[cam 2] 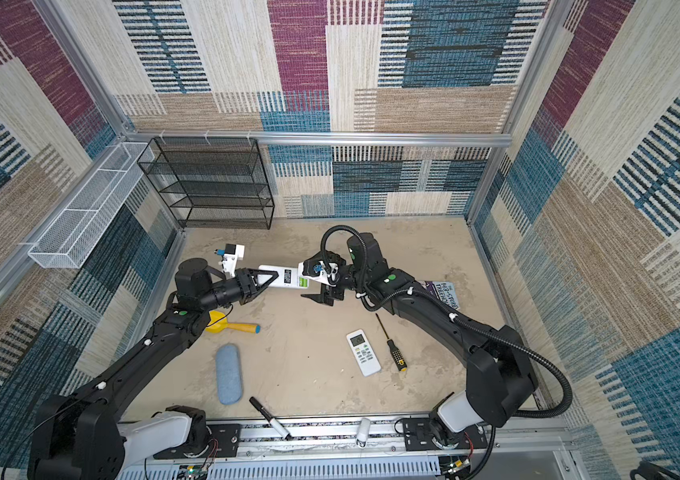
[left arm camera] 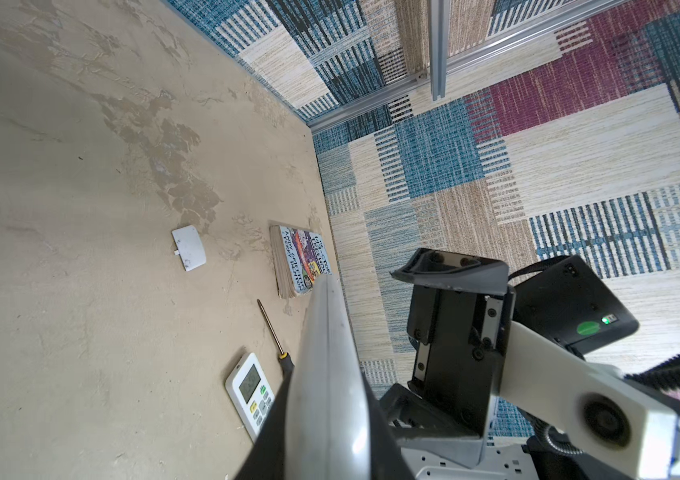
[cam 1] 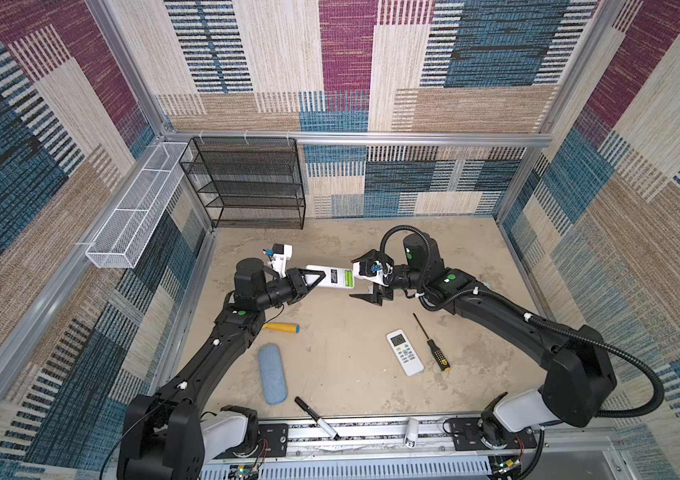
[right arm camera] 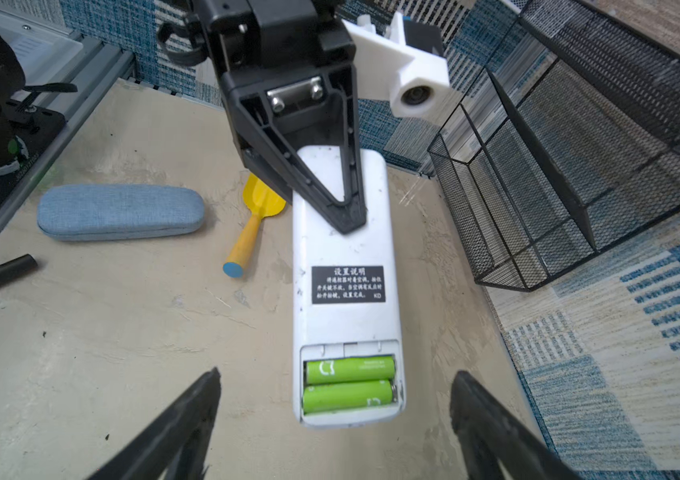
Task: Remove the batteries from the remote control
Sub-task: 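Move the right gripper back toward the remote held by the left gripper, then grasp the battery end of the remote with the right gripper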
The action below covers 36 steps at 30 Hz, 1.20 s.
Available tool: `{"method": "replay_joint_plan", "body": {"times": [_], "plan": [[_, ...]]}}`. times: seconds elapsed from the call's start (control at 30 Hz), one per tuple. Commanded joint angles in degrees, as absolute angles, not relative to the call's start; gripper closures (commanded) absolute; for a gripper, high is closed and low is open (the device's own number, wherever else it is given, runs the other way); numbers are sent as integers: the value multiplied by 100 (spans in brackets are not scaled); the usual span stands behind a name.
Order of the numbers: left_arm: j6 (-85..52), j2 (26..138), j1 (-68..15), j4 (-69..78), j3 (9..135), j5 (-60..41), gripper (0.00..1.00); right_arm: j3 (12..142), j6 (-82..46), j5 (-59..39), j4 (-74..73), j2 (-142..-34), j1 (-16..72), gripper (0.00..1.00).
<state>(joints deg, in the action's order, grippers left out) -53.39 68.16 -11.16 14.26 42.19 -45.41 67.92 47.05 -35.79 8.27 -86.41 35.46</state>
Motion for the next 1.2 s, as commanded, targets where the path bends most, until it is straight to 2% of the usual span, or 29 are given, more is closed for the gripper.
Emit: {"method": "replay_joint_plan", "body": {"times": [0.0,0.27,0.63,0.9,1.17], "plan": [[-5069,6776,-1116,1403,4236,-4686,82,7049,5105,-3551,1037,-8862,3633,12],[-4975,6772,-1116,1336,4201,-4680,82,7605,5049,-3563,1352,-9516,3805,14],[-4843,6685,-1116,1235,4153,-4642,82,8329,4476,-3620,1650,-10111,3841,26],[-4795,6635,-1116,1260,4166,-4656,82,8577,4241,-3729,1889,-10301,3841,30],[-4751,6601,-1116,1169,4148,-4630,78,8605,4123,-3850,1920,-10320,3840,43]]}}
